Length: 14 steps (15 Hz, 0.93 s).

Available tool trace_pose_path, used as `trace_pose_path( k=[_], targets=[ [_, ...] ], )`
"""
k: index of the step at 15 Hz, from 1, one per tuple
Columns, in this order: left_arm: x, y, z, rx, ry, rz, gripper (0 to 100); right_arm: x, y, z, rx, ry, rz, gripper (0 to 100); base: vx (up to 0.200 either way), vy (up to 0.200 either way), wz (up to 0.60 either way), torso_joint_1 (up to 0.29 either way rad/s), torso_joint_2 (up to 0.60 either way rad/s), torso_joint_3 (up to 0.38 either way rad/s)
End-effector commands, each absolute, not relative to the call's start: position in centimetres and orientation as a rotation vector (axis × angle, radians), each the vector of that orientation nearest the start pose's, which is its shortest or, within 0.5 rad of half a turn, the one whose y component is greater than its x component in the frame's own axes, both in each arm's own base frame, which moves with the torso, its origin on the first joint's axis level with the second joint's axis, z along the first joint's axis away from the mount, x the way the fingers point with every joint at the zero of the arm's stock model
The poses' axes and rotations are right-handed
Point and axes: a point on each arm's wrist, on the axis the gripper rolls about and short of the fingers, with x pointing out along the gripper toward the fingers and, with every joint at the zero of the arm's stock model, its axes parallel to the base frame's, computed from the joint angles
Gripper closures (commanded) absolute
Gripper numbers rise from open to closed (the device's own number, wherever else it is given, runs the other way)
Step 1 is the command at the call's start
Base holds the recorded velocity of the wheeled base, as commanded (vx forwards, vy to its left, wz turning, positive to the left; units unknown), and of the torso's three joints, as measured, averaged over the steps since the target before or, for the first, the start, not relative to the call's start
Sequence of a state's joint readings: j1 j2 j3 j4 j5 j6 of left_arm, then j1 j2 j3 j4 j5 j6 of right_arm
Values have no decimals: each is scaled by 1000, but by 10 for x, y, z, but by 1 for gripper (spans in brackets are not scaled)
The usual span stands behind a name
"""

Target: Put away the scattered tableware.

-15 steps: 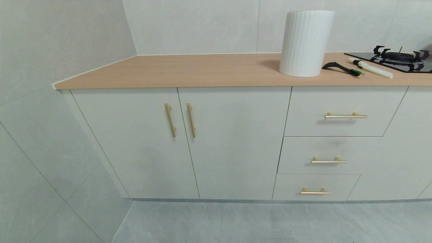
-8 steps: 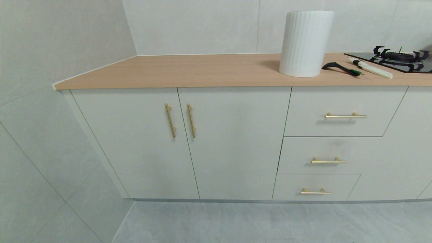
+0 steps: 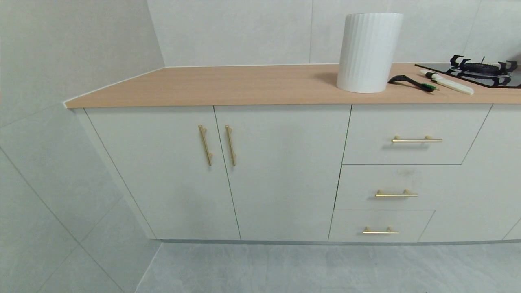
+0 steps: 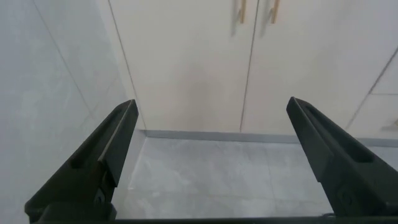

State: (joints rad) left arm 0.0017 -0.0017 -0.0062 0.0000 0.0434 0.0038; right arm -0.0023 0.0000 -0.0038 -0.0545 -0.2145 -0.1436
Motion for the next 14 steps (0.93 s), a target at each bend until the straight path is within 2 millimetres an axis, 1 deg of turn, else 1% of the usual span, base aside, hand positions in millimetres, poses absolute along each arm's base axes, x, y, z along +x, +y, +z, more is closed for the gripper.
trace_pose_path(
  k=[1, 2, 4, 6, 8, 9, 11, 12, 14],
  targets=[
    [-23, 1, 75, -2, 0, 44, 0, -24, -5, 82, -136, -41, -218, 0, 0, 0, 0, 0, 0, 0],
    [-23, 1, 75, -6, 0, 44, 0, -23, -5, 82, -115, -43, -218, 0, 0, 0, 0, 0, 0, 0],
    [-23, 1, 75, 0, 2, 44, 0, -23, -4, 81, 10, -49, -162, 0, 0, 0, 0, 0, 0, 0],
    [-23, 1, 75, 69, 3, 41, 0, -23, -3, 80, -10, -36, -129, 0, 0, 0, 0, 0, 0, 0],
    [-23, 0, 75, 94, 1, 23, 0, -23, -2, 80, -70, -3, -75, 0, 0, 0, 0, 0, 0, 0],
    [-23, 0, 75, 94, 3, 23, 0, -24, -2, 80, -70, -11, -74, 0, 0, 0, 0, 0, 0, 0],
    [-23, 0, 75, 66, 2, 23, 0, -23, -3, 80, 33, -22, -122, 0, 0, 0, 0, 0, 0, 0],
    [-23, 0, 75, 23, 2, 23, 0, -23, -2, 78, 33, -23, -109, 0, 0, 0, 0, 0, 0, 0],
    [-23, 0, 75, 23, 2, 23, 0, -23, -1, 76, 34, 2, -48, 0, 0, 0, 0, 0, 0, 0]
  ],
)
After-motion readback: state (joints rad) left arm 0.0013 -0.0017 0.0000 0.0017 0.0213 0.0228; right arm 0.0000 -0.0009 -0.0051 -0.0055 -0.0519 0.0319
